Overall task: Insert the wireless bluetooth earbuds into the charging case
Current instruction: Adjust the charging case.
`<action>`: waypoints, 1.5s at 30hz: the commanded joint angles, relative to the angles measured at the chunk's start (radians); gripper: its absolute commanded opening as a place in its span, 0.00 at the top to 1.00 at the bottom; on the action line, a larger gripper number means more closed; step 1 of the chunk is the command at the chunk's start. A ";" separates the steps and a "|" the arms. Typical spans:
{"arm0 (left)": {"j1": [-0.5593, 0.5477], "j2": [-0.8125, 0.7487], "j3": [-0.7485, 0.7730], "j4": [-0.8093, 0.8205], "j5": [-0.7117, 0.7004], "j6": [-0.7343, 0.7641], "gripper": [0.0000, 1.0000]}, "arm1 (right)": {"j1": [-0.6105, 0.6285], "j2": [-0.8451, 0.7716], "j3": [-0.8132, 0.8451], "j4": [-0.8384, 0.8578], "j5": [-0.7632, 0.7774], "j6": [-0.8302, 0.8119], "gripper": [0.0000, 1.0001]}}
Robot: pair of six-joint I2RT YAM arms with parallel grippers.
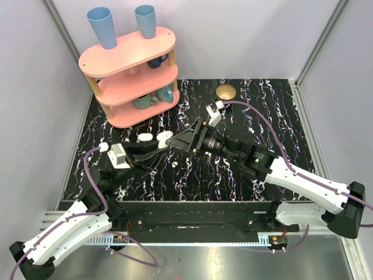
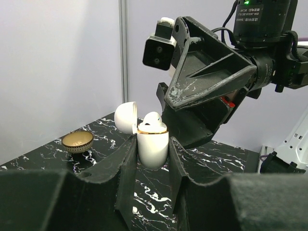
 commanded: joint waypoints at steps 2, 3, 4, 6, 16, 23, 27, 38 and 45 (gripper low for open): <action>0.002 0.001 0.013 0.064 0.000 0.005 1.00 | -0.007 0.011 0.000 0.080 -0.027 0.038 0.32; 0.002 0.001 0.013 0.066 -0.001 0.004 1.00 | -0.006 0.014 0.000 0.082 -0.024 0.041 0.32; 0.002 0.002 0.013 0.066 0.000 0.004 1.00 | -0.009 0.016 -0.002 0.083 -0.024 0.041 0.32; 0.002 0.002 0.013 0.066 0.002 0.004 1.00 | -0.011 0.016 -0.010 0.096 -0.022 0.054 0.33; 0.002 0.006 0.009 0.073 0.008 -0.004 1.00 | -0.015 0.027 -0.016 0.126 -0.030 0.065 0.48; 0.001 0.018 0.009 0.058 0.034 -0.018 1.00 | -0.015 0.037 0.004 0.128 -0.051 0.022 0.58; 0.002 0.025 0.013 0.038 0.043 -0.022 1.00 | -0.015 0.045 0.020 0.117 -0.058 0.001 0.62; 0.002 0.030 0.009 0.003 0.042 -0.021 1.00 | -0.015 0.062 0.096 0.016 -0.056 -0.102 0.64; 0.002 0.038 0.009 -0.002 0.039 -0.019 1.00 | -0.014 0.062 0.142 -0.064 -0.039 -0.163 0.64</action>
